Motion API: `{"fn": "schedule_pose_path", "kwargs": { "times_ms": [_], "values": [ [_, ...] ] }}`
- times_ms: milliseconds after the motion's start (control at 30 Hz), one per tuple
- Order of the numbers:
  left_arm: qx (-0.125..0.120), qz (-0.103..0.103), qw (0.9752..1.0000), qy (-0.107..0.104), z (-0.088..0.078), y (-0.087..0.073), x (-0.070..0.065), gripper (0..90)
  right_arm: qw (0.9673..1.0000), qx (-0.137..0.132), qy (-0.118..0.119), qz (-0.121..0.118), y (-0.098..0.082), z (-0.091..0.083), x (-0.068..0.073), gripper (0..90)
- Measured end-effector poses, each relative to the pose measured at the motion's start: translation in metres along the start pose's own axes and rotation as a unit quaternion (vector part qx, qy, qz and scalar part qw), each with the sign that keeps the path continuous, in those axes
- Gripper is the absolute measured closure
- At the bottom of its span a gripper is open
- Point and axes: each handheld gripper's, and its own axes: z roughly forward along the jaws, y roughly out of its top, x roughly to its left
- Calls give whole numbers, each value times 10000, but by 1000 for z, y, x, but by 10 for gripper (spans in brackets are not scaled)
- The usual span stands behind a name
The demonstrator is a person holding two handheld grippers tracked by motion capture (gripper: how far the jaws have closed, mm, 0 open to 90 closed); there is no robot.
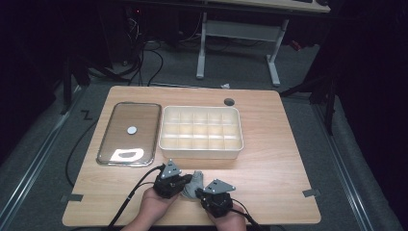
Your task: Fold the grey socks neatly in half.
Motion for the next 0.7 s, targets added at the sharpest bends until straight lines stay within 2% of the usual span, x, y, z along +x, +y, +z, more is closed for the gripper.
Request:
{"fn": "schedule_pose_path", "kwargs": {
  "times_ms": [133,200,300,400,467,533,700],
  "values": [
    [-37,50,9999,-126,-5,3,-9,885,10000,-28,42,2,1,2,-1,868],
    [37,-103,9998,-187,-3,-2,-7,885,10000,-43,51,-8,0,2,-1,869],
    [122,4,9999,43,-3,-10,-3,884,10000,-48,60,-38,0,3,-1,870],
    [280,247,9986,386,-2,-19,-1,874,10000,-59,53,-34,0,2,-1,870],
    [257,392,9978,474,-2,-24,-2,874,10000,-70,54,-39,-1,3,-2,871],
    [251,459,9972,540,-2,-25,-4,874,10000,-54,69,-14,0,3,-2,871],
    [240,406,9979,445,-2,-25,-2,867,10000,-16,33,-31,1,2,-1,867]
  ]
}}
